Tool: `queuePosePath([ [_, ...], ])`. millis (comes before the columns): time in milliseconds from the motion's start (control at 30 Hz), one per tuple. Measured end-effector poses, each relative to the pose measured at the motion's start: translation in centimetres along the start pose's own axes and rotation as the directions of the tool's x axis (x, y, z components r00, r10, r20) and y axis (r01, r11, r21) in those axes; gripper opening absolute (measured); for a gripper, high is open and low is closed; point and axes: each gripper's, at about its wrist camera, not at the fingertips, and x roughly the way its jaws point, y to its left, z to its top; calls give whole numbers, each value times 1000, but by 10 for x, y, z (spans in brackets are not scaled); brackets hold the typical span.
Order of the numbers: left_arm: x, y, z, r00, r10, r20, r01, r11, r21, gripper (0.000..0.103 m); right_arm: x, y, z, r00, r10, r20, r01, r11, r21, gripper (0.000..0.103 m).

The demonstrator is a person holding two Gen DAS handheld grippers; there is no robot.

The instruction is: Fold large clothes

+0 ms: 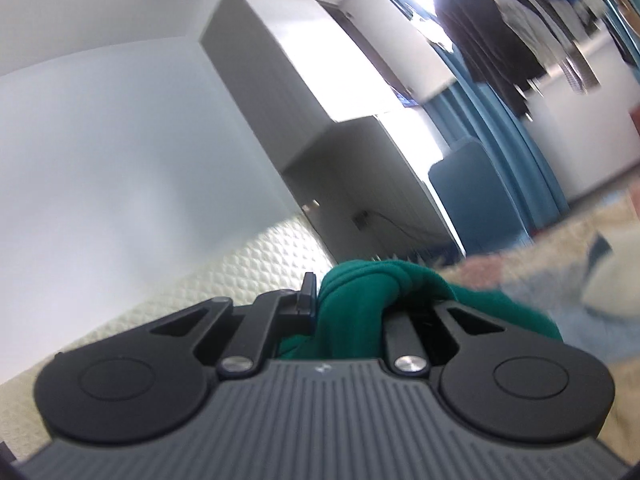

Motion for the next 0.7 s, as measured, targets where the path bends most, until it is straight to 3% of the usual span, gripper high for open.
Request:
queuePosePath([
  [267,-36,-118,150,993,-17,119,10,998,61,16,7,109,124,994,83,76,-72,987,-143,15],
  [433,-37,-182,221,986,-34,166,22,997,73,16,0,172,202,993,78,94,-57,976,-209,15],
  [567,-17,-211,237,985,-27,172,10,996,94,16,1,177,228,990,26,141,12,964,-264,15],
  [700,33,-193,207,995,11,95,-22,993,116,16,26,125,221,990,-70,124,98,966,-238,15],
])
